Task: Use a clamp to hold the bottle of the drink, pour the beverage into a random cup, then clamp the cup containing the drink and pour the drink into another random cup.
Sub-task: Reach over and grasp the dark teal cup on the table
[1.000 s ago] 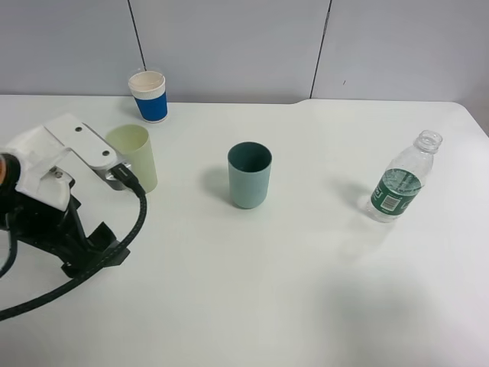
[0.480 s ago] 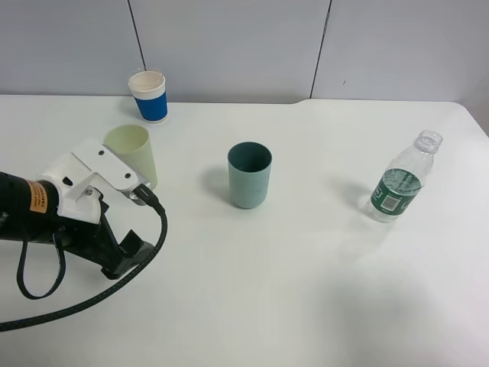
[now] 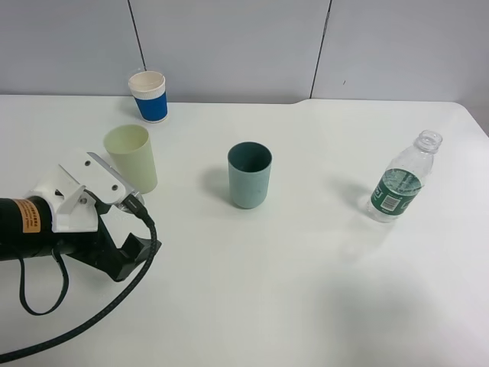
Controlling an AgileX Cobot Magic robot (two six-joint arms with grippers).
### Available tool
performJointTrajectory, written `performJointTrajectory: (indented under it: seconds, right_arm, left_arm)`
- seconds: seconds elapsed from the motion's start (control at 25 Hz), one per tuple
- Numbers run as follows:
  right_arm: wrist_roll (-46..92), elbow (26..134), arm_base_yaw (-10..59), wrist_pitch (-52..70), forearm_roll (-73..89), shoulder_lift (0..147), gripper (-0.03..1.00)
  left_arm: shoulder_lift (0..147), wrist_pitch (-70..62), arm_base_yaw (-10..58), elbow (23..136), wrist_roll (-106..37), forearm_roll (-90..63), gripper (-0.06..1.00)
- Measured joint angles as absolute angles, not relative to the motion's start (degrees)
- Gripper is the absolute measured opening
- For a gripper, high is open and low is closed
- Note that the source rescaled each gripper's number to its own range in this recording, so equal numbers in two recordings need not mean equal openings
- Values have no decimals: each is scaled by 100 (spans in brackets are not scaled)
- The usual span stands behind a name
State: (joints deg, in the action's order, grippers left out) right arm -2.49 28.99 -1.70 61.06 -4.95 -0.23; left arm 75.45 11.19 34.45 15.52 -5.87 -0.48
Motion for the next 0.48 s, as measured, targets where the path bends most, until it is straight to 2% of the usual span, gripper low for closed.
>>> performJointTrajectory:
  seconds: [0.48]
  right_arm:
    - [-249, 2899, -170, 6106, -495, -23, 44]
  left_arm:
    - [8262, 1831, 3445, 1548, -611, 90, 100]
